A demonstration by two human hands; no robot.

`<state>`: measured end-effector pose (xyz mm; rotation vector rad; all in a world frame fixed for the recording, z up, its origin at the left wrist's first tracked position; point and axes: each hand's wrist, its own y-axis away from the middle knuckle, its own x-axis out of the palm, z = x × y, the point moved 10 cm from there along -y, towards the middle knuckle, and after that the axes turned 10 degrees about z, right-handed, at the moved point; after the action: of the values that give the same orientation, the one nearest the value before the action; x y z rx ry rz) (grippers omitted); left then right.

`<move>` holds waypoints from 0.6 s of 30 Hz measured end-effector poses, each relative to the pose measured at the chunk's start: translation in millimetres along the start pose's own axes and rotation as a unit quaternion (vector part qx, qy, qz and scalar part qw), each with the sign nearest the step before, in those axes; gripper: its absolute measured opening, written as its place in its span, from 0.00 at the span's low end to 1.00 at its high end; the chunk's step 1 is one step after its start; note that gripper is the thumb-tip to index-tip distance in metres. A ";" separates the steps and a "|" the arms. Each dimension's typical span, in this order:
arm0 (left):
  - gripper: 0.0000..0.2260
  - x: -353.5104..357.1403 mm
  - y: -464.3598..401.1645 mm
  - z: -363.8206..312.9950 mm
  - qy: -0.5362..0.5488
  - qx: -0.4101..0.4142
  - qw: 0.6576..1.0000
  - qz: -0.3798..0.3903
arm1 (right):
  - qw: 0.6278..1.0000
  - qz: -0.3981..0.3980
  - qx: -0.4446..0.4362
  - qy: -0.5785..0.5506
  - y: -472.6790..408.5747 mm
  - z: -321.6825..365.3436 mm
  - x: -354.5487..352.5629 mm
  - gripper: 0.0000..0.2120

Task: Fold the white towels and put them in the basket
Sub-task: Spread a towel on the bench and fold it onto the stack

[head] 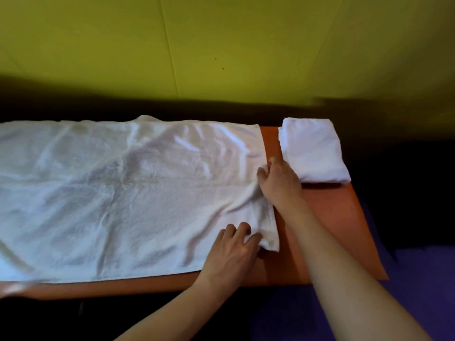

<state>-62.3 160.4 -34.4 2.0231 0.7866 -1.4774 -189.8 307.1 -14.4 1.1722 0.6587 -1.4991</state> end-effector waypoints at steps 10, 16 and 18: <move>0.17 -11.8 2.6 27.0 0.198 -0.051 0.978 0.039 | 0.955 0.060 0.189 -0.220 -43.0 -20.5 14.7 0.25; 0.13 -16.5 20.4 24.4 0.268 -0.046 0.959 0.077 | 0.960 0.085 0.190 -0.190 -44.0 -20.0 18.5 0.23; 0.12 -13.8 27.8 20.7 0.266 -0.054 0.956 0.109 | 0.964 0.079 0.183 -0.175 -40.9 -18.1 22.6 0.17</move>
<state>-59.6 124.3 -25.1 2.3617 0.7914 -0.7528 -221.4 325.1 -48.9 1.1578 0.0458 -1.6787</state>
